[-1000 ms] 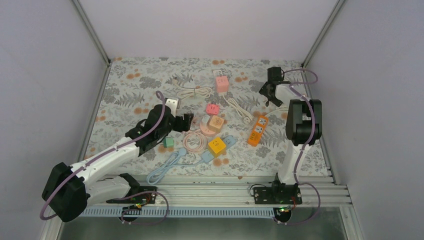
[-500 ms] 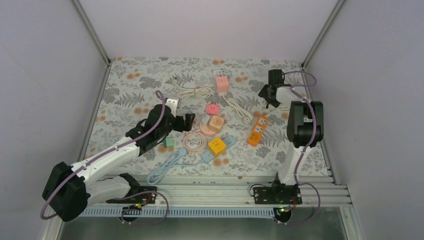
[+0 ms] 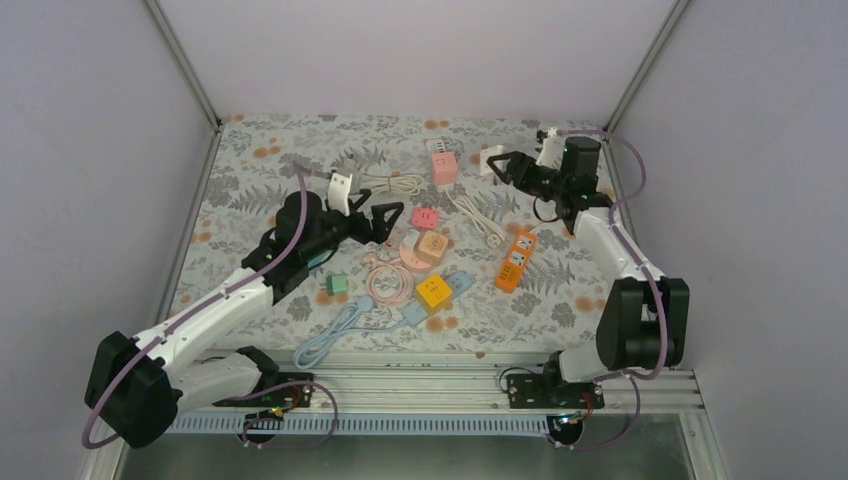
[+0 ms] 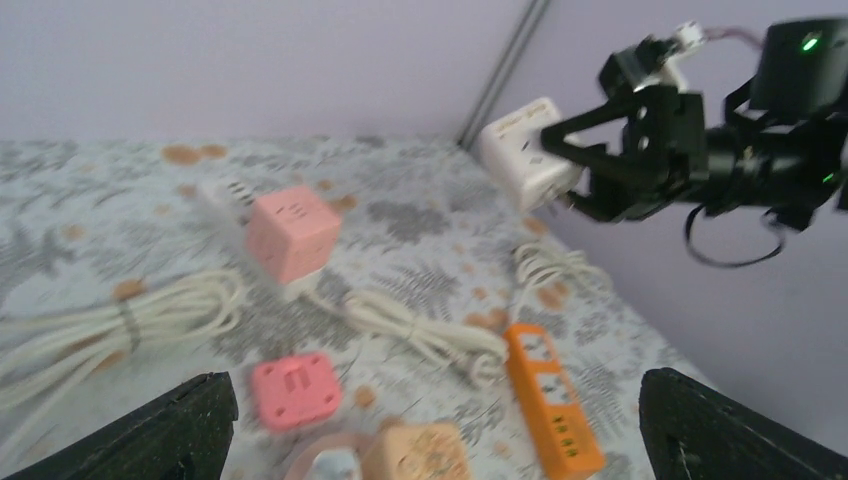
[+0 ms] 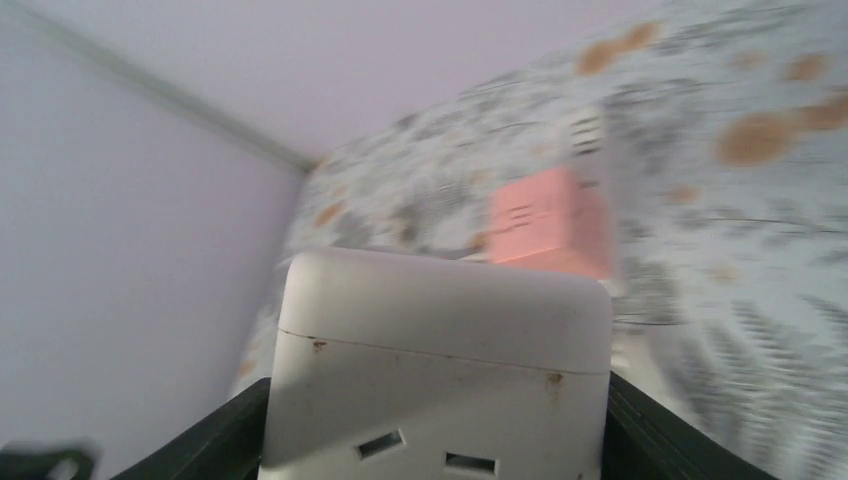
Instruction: Insert the plug
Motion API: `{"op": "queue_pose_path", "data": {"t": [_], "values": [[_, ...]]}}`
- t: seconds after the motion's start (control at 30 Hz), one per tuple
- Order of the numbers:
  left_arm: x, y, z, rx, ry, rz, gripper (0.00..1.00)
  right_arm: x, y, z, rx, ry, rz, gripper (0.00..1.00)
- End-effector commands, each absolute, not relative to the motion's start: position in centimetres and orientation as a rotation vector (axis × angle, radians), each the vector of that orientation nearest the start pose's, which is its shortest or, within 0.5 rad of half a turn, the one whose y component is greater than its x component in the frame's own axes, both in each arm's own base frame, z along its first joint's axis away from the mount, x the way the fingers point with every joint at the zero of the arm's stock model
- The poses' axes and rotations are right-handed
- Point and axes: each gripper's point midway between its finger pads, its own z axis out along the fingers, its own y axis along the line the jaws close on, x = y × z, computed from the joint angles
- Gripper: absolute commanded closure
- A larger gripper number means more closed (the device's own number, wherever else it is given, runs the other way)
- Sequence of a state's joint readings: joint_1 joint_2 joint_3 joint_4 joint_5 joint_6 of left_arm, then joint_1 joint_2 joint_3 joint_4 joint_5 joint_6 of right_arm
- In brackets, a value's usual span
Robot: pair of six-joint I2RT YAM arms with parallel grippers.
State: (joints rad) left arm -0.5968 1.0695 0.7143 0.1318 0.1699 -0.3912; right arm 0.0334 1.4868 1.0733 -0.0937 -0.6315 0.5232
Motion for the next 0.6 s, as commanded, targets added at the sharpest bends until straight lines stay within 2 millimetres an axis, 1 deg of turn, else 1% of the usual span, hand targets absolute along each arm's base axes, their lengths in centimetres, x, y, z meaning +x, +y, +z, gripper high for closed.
{"op": "queue_pose_path", "data": {"t": [0.0,0.13,0.23,0.3,0.37,0.47,0.57], "values": [[29.2,-26.4,32.2,0.406,1.67,-1.078,0.0,37.4,17.4,29.8,-0.312,1.889,1.335,0.42],[28.7,-27.6,34.2,0.427,1.629,-1.188,0.0,33.2,20.1,33.4,-0.492,1.769,1.493,0.41],[27.6,-28.5,36.3,0.473,1.566,-1.306,0.0,30.8,22.0,35.2,-0.602,1.702,1.573,0.4],[26.9,-28.9,37.2,0.499,1.542,-1.364,0.0,29.2,23.1,36.3,-0.678,1.655,1.614,0.4],[26.5,-29.3,38.0,0.529,1.541,-1.397,0.01,28.0,23.9,37.5,-0.739,1.611,1.642,0.4],[25.8,-29.8,38.5,0.566,1.541,-1.457,0.02,26.4,25.1,38.9,-0.821,1.557,1.666,0.39],[25.0,-30.3,38.8,0.596,1.538,-1.537,0.03,25.7,25.9,39.6,-0.864,1.529,1.679,0.39]]}}
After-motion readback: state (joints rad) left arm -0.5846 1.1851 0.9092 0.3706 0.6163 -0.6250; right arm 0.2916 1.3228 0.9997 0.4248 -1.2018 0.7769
